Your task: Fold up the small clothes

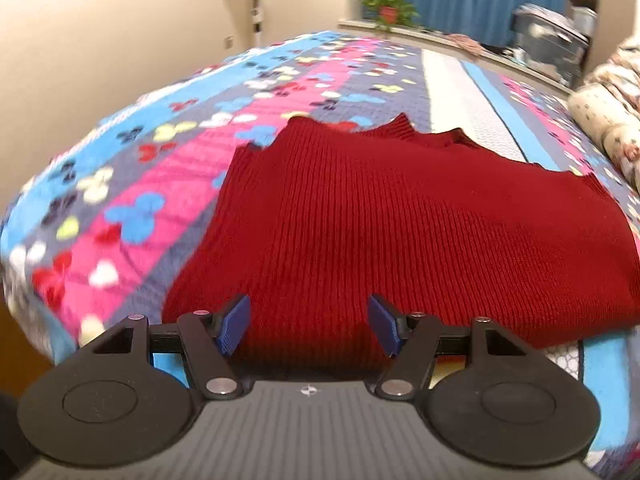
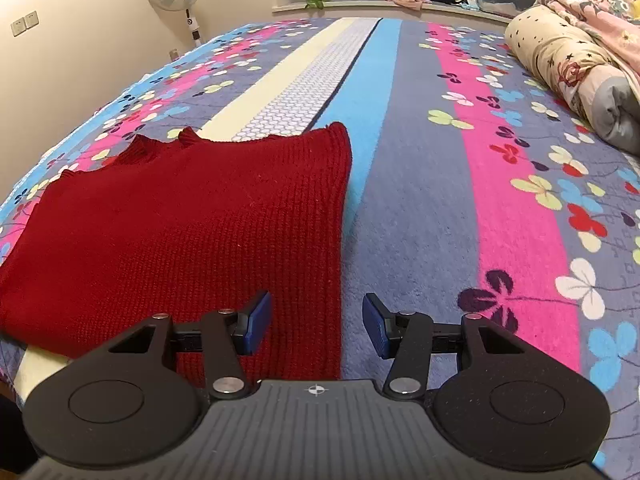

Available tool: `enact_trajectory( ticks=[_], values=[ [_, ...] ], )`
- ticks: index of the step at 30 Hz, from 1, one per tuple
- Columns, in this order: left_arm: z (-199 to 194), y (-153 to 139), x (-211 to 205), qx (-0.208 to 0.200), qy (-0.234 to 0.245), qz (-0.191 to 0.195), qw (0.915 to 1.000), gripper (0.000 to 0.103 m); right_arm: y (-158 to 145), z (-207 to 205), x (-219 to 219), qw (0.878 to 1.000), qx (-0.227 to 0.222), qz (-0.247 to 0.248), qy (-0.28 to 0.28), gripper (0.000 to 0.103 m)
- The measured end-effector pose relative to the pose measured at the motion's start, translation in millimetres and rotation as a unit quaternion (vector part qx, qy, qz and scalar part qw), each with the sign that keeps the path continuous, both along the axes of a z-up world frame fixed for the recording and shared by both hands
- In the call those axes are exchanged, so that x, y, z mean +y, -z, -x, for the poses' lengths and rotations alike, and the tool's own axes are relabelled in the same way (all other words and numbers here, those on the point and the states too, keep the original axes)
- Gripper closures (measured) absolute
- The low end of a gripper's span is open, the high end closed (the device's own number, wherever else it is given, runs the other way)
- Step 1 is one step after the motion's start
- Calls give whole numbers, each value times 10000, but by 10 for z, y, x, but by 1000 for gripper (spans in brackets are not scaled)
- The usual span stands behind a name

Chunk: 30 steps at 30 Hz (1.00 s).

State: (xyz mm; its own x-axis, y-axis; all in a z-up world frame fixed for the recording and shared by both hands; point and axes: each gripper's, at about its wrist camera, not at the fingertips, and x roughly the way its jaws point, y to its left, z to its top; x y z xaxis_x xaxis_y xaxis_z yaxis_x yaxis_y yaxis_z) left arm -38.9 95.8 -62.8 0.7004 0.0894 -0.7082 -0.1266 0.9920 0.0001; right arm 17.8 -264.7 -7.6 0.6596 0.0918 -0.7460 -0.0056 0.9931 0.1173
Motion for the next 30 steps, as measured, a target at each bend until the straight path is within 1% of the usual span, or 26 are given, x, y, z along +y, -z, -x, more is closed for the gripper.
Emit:
enact_trajectory(
  ticks=[2,4,6,9,13,15,17,19,23,25,26,27,28,29,30],
  values=[
    [58,43,-24,-3,-212,176,9996,33,-20,-1,8,10000,-14,-3,6,51],
    [117,82,-17,-10,-428,470,9980,32,-36,-4,11,10000,-19,-5,25,51],
    [153,125,26,18,-653,933,9935,32,-57,-3,19,10000,-38,-22,20,51],
    [152,179,99,74,-877,1404,9862,32,-81,10,24,10000,-81,-29,-4,51],
    [78,230,221,143,-1168,1833,9760,31,-109,20,2,9999,-128,44,52,51],
    [61,244,268,169,-1279,1978,9717,27,-139,35,-7,9996,-211,117,115,51],
    [29,265,288,226,-1351,2029,9696,24,-177,48,-34,9992,-289,193,198,51],
    [-21,299,320,262,-1462,2050,9674,23,-213,57,-58,9988,-350,212,257,51],
    [-124,340,404,292,-1709,2203,9599,23,-292,70,-114,9980,-477,231,349,51],
    [-155,342,407,293,-1773,2193,9590,24,-322,78,-136,9977,-520,218,382,51],
    [-169,345,406,296,-1798,2164,9591,26,-332,79,-148,9976,-533,207,393,51],
    [-177,340,401,294,-1822,2116,9598,38,-341,78,-161,9975,-543,199,403,51],
    [-195,332,403,288,-1828,2082,9604,57,-352,76,-168,9974,-551,196,412,51],
    [-208,312,405,279,-1815,2076,9608,66,-363,77,-177,9973,-562,194,421,51],
    [-231,269,393,288,-1804,2017,9623,78,-378,77,-191,9972,-583,190,435,51]
  ],
)
